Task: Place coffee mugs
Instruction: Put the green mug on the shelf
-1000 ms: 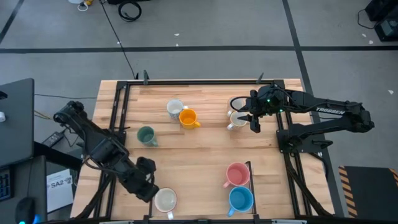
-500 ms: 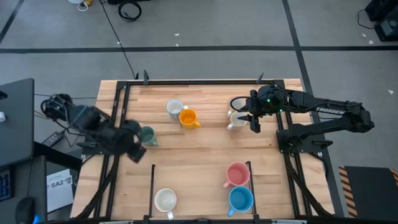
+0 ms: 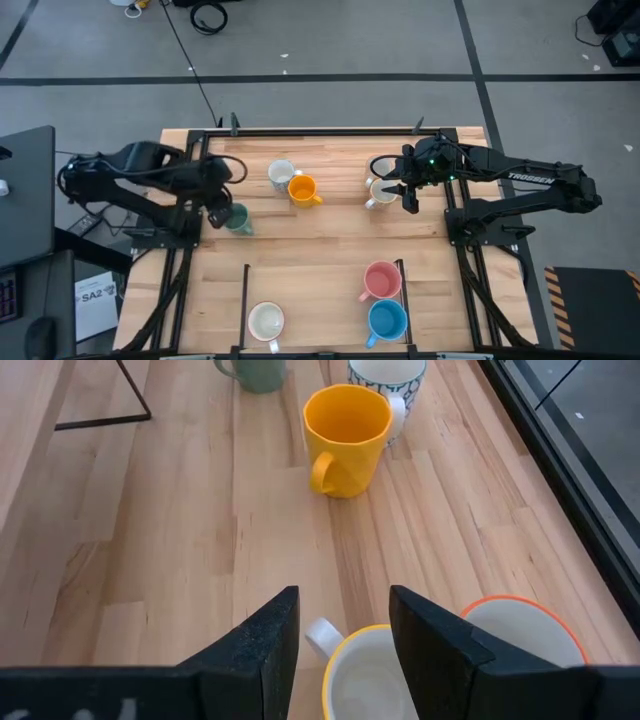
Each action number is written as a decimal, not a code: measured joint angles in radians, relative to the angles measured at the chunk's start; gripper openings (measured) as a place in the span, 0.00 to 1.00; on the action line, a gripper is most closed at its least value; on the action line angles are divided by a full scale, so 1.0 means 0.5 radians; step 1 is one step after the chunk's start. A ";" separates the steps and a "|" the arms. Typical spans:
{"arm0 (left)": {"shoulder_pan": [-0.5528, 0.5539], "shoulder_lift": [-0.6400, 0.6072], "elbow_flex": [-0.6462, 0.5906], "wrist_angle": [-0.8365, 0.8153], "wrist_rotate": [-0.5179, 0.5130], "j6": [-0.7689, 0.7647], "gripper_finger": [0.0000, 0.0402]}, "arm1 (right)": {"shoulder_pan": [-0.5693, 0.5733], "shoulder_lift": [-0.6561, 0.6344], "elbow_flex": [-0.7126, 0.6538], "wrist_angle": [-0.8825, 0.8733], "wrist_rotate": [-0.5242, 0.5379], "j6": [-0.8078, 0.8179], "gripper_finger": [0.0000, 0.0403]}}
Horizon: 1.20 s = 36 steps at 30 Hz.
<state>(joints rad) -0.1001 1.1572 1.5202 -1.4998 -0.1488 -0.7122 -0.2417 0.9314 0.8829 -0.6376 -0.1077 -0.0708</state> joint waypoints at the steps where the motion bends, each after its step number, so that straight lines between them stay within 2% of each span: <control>1: 0.048 -0.001 -0.031 -0.002 0.034 0.069 0.27 | 0.000 0.000 0.000 0.000 0.000 0.000 0.40; 6: 0.296 -0.043 -0.239 -0.022 0.152 0.346 0.27 | 0.000 0.000 0.000 0.000 0.000 0.001 0.40; 16: 0.848 -0.078 -0.529 0.037 0.150 0.834 0.27 | 0.000 -0.001 0.000 0.001 0.000 0.001 0.40; 23: 1.187 -0.079 -0.711 0.270 0.151 1.134 0.27 | 0.000 -0.001 0.000 0.001 0.000 0.001 0.40; 28: 1.371 -0.078 -0.901 0.499 0.158 1.247 0.27 | 0.000 -0.001 0.000 0.001 0.000 0.002 0.40; 36: 1.613 -0.077 -1.141 0.610 0.203 1.314 0.27 | 0.000 -0.001 0.000 0.001 0.000 0.002 0.40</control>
<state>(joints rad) 0.7062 1.1185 0.9499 -1.1948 -0.0475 -0.0551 -0.2417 0.9310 0.8829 -0.6373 -0.1078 -0.0700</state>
